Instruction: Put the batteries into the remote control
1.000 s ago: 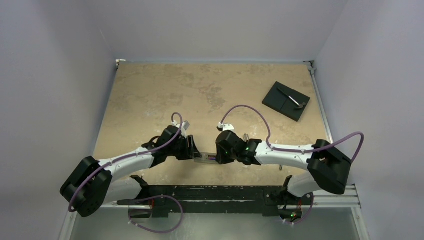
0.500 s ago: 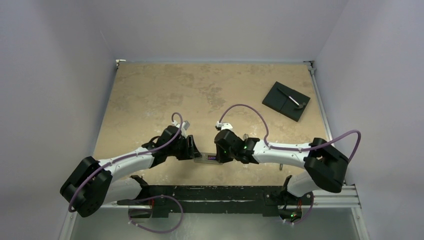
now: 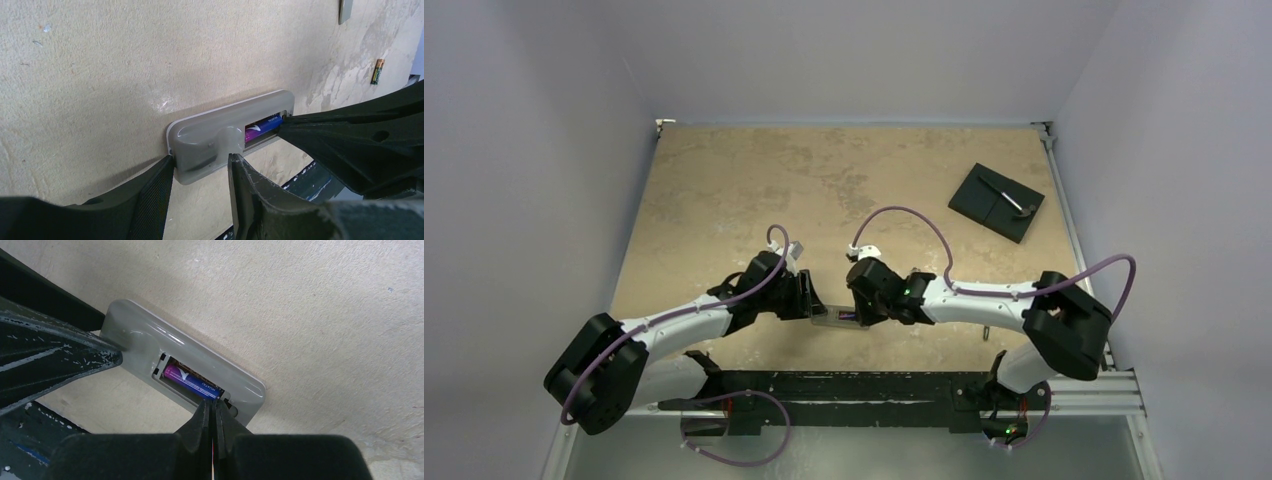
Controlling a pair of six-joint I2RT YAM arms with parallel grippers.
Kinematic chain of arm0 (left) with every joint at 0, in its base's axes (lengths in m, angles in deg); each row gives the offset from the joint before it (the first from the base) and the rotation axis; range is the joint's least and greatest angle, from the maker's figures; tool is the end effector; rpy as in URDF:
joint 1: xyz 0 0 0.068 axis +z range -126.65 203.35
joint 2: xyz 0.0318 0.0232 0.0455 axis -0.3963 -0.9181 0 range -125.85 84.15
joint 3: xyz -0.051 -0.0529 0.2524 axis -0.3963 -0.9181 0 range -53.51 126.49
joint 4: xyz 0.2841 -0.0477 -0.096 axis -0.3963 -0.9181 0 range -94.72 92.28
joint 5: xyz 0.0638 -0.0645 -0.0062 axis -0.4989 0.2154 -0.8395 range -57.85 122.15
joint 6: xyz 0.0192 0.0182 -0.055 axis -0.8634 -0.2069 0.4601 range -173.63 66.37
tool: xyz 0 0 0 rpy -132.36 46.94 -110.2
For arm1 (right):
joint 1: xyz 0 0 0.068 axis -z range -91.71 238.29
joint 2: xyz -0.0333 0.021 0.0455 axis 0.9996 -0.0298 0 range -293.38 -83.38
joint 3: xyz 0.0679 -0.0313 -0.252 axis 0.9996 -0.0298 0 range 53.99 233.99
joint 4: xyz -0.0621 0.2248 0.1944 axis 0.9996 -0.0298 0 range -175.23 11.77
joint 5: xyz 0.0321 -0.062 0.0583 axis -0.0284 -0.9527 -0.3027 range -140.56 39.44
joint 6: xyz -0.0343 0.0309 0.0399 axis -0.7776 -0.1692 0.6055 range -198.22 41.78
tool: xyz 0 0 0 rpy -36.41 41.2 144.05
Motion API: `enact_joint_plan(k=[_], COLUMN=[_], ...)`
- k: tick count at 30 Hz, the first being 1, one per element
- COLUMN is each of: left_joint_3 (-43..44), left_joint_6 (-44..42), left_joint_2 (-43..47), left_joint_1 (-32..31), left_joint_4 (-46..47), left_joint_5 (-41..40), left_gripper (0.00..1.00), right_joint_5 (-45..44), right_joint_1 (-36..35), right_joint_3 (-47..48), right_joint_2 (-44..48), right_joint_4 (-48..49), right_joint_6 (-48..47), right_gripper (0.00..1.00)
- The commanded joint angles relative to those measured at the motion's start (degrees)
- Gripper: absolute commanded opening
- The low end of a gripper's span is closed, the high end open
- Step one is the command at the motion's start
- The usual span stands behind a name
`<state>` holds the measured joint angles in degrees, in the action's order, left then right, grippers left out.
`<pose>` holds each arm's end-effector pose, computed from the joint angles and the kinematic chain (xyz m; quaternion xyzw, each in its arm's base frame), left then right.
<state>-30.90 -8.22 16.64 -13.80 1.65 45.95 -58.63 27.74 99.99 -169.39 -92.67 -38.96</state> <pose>0.1954 -0.1616 0.1015 -0.0209 0.9198 -0.3314 0.2090 0.1689 0.2859 0.1294 -0.1544 0.9375 0.1898 0.2474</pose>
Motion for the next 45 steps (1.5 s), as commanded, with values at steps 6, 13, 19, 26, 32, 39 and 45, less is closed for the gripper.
enact_joint_plan(k=[6, 13, 19, 26, 32, 39, 45], left_joint_3=[-0.59, -0.6, -0.55, -0.74, -0.9, -0.73, -1.17], left_joint_6=[-0.05, 0.05, 0.05, 0.03, -0.28, -0.67, -0.09], left_joint_2=[1.22, 1.77, 2.53, 3.03, 4.69, 7.07, 9.31], left_joint_1=[0.15, 0.14, 0.15, 0.15, 0.17, 0.22, 0.2], left_joint_4=[2.91, 2.38, 1.88, 1.53, -1.54, -6.11, -7.93], left_joint_5=[1.09, 1.05, 0.96, 0.94, 0.52, -1.4, -1.78], left_gripper=[0.43, 0.43, 0.43, 0.43, 0.43, 0.49, 0.51], right_joint_5=[-0.74, -1.1, -2.83, -5.84, -6.76, -3.22, -1.89], right_joint_1=[-5.42, -7.21, -7.21, -7.21, -7.17, -7.12, -7.12], right_joint_3=[6.06, 7.53, 8.77, 10.62, 11.41, 11.71, 12.53], right_joint_2=[-2.2, -1.9, -1.0, 0.64, 0.79, -1.79, -4.22], right_joint_4=[-6.23, -9.0, -10.71, -13.63, -13.06, -9.41, -7.96], right_joint_6=[-2.94, -3.75, -3.76, -3.09, -5.12, -10.54, -15.04], right_gripper=[0.0, 0.0, 0.0, 0.0, 0.09, 0.25, 0.3])
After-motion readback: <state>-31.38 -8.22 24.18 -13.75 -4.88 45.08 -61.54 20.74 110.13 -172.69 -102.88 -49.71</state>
